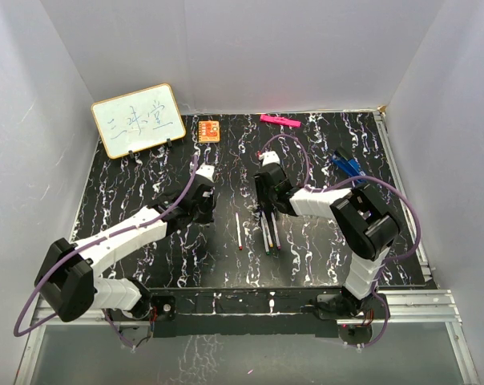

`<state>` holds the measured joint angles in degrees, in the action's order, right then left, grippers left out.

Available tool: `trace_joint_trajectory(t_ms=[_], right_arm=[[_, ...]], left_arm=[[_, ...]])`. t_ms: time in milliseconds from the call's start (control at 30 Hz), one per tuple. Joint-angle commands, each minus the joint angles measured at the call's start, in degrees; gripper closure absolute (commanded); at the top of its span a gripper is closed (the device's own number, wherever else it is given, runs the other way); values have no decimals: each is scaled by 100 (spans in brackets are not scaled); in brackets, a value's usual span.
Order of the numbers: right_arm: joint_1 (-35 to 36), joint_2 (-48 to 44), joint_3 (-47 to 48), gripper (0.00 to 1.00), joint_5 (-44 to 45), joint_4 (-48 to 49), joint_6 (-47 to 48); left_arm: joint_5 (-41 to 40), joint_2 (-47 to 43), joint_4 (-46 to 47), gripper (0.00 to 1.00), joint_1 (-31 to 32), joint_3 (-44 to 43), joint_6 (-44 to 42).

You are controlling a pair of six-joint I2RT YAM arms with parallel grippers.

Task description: Insert the pens into the pen caps

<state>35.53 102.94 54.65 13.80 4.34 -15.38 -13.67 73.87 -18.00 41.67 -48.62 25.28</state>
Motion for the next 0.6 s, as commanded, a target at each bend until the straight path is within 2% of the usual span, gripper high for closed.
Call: trace_joint_trajectory(t_ms=[0, 333, 567], right_arm=[[30, 140, 282, 67, 201, 12, -65], [30, 326, 376, 67, 259, -43, -94], [40, 379, 444, 70, 199, -207, -122]], left_arm=[[115, 32, 49, 100, -41, 62, -65], [263, 154, 109, 100, -41, 74, -60], [265, 168, 115, 100, -46, 57, -67]])
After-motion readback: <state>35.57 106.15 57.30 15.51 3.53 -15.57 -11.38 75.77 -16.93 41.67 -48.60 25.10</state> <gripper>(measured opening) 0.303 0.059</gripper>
